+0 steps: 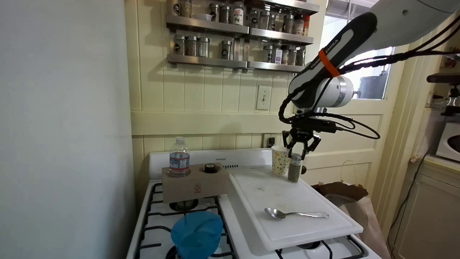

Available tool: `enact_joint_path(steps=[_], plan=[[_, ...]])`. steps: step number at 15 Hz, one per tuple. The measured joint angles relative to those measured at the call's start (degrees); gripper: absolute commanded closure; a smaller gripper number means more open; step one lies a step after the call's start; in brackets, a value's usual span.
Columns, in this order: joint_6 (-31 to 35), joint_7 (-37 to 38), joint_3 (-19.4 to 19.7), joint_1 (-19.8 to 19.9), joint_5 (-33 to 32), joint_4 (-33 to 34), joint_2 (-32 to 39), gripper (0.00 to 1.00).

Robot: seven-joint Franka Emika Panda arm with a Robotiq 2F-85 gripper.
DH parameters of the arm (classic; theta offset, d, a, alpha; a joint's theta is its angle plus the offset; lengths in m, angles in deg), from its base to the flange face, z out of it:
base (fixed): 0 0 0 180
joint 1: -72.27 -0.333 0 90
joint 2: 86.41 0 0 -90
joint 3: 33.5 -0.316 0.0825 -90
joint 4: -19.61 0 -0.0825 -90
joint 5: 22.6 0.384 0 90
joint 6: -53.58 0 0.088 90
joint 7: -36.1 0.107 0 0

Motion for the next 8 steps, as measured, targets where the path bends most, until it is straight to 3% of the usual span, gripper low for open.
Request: enact_joint_path(steps=[8], plan=[[0.00, -0.29, 0.38, 0.05, 0.00, 0.54, 1.19, 0.76]])
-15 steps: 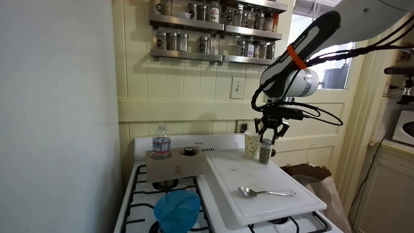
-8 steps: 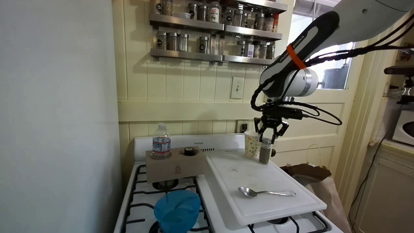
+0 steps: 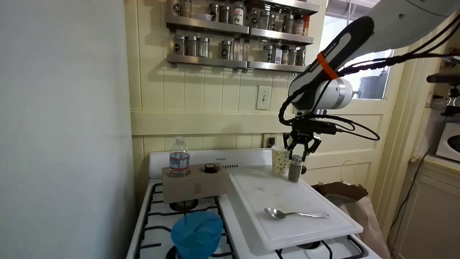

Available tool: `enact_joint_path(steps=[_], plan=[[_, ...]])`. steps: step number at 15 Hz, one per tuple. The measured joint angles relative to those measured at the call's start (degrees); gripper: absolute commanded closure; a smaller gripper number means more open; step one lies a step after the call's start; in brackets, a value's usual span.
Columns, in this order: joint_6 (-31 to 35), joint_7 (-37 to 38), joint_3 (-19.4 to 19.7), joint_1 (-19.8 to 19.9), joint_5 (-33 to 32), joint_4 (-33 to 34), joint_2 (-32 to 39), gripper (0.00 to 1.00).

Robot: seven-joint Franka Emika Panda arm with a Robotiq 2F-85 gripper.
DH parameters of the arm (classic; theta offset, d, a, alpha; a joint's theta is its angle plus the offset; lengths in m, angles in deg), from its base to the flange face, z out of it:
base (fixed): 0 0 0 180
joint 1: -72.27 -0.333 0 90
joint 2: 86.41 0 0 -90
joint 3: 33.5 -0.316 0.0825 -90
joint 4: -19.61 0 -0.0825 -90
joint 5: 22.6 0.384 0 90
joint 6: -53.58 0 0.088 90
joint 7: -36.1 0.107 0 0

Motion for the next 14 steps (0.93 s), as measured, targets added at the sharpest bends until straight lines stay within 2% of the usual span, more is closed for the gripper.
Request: enact_joint_path(steps=[14], plan=[[0.00, -1.21, -0.20, 0.00, 1.28, 0.17, 0.44, 0.76]])
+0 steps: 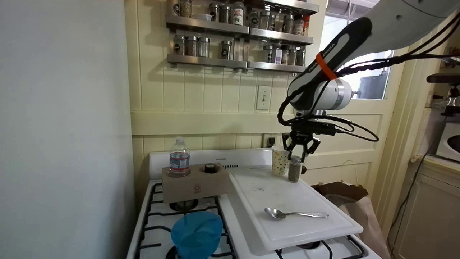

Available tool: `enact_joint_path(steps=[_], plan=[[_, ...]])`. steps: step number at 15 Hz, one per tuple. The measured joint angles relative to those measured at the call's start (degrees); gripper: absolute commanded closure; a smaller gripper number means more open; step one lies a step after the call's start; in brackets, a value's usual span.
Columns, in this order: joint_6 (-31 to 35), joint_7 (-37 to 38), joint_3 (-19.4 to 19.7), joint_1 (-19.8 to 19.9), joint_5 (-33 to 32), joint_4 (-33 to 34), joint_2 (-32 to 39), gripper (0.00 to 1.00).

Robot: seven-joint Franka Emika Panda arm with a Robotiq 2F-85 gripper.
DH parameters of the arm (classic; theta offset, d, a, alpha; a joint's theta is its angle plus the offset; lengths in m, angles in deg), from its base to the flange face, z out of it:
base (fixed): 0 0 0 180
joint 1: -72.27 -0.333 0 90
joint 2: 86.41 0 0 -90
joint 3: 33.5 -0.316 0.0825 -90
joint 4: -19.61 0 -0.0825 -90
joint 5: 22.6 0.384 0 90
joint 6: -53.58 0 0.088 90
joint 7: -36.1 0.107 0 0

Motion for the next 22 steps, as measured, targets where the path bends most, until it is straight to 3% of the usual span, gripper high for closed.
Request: enact_joint_path(steps=[22], plan=[[-0.02, -5.60, -3.89, -2.07, 2.71, 2.54, 1.84, 0.76]])
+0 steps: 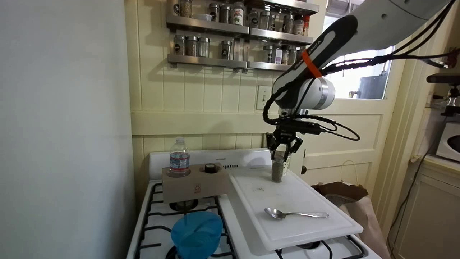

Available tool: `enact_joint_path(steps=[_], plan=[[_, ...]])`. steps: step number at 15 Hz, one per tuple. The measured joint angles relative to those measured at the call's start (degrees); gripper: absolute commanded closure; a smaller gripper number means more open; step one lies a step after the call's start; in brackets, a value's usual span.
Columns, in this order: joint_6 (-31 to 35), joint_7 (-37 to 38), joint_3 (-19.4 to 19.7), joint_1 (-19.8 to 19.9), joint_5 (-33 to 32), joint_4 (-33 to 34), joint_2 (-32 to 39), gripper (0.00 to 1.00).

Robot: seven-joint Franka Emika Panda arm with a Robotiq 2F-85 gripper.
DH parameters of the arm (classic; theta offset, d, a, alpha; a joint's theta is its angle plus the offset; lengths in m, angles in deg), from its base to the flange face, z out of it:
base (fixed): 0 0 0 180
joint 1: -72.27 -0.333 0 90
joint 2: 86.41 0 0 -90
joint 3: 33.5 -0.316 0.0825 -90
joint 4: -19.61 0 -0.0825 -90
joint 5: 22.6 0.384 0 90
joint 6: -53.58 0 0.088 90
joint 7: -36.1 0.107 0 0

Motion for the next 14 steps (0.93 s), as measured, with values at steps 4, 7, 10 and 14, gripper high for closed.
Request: enact_joint_path(steps=[4, 7, 10, 14], plan=[[-0.56, -0.43, -0.26, -0.51, -0.02, 0.66, 0.46, 0.18], [-1.65, -0.50, -0.29, -0.62, -0.02, 0.67, 1.69, 0.00], [-2.10, -0.59, -0.36, -0.63, -0.02, 0.71, 2.86, 0.00], [-2.12, -0.75, -0.38, -0.81, -0.11, 1.49, 2.78, 0.00]])
